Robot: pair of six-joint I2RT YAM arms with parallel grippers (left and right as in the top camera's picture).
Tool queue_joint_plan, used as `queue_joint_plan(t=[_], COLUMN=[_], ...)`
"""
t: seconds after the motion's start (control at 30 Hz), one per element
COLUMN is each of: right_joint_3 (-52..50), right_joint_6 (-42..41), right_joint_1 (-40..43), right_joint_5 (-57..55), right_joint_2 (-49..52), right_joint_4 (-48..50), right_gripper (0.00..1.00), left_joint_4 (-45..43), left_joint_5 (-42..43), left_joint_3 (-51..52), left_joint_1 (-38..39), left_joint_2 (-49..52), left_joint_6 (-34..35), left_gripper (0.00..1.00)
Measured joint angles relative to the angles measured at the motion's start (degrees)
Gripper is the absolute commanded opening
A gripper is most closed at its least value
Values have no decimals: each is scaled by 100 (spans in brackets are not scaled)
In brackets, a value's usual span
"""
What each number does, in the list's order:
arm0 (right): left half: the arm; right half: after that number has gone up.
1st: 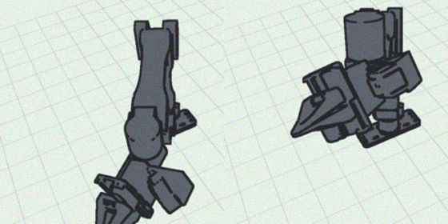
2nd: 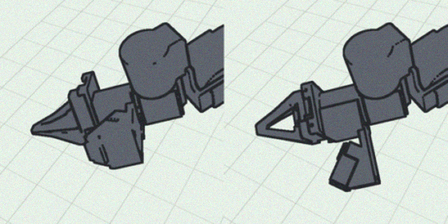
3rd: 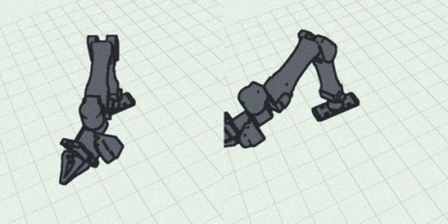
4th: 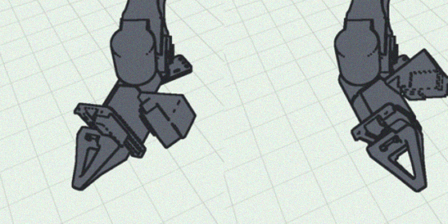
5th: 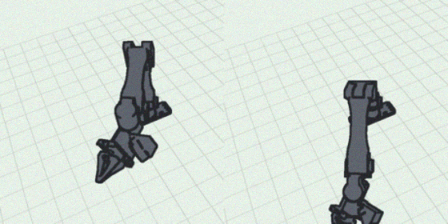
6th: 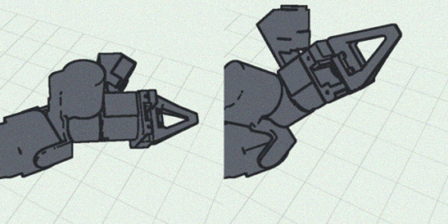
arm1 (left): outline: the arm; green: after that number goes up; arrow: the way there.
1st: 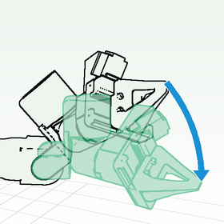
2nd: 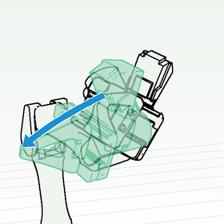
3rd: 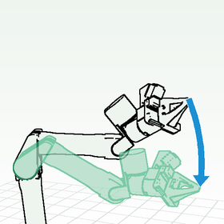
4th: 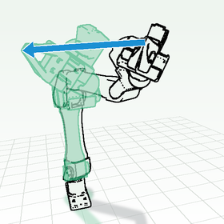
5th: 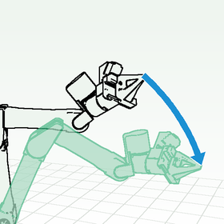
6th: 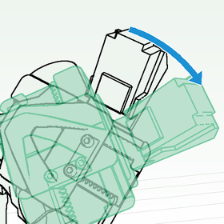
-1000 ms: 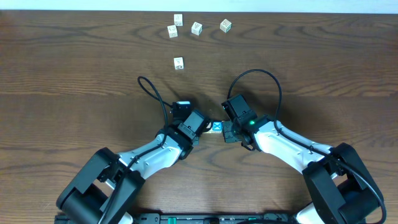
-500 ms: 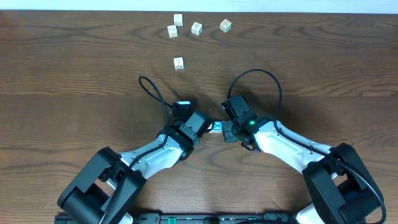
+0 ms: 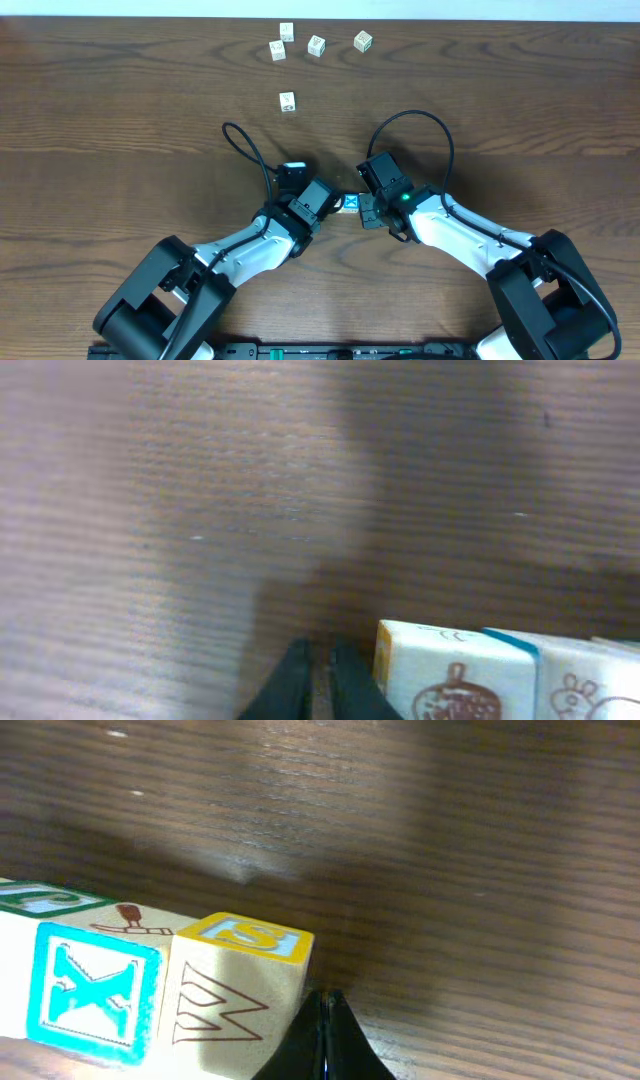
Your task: Lift 5 blocks
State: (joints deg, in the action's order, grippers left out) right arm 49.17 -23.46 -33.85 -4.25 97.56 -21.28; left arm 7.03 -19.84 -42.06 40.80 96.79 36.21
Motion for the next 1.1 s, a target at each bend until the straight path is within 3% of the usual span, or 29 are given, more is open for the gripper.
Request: queue_joint_plan(t=[0.5,0.57,0.67,0.73,1.1], right_joint_3=[0,0,0,0,0], right_joint_6=[0,2,4,11,0], right_joint_1=[0,0,9,52,131], right_joint_5=[-26,-50,-109,-210,-452], right_joint_2=[0,0,0,0,0], right_joint_4=[-22,-46,-101,-151,-173], right_gripper=[1,5,24,31,45], left_joint_4=[-4,-13,-20,-15,-17], left_joint_5=[9,22,33,33,35], left_joint_3=[0,0,0,0,0], left_joint_1=[24,26,26,28,31], left_joint_2=[9,9,9,9,9], left_joint_6=[-15,-15,-13,-15,-15], left_gripper=[7,7,7,7,8])
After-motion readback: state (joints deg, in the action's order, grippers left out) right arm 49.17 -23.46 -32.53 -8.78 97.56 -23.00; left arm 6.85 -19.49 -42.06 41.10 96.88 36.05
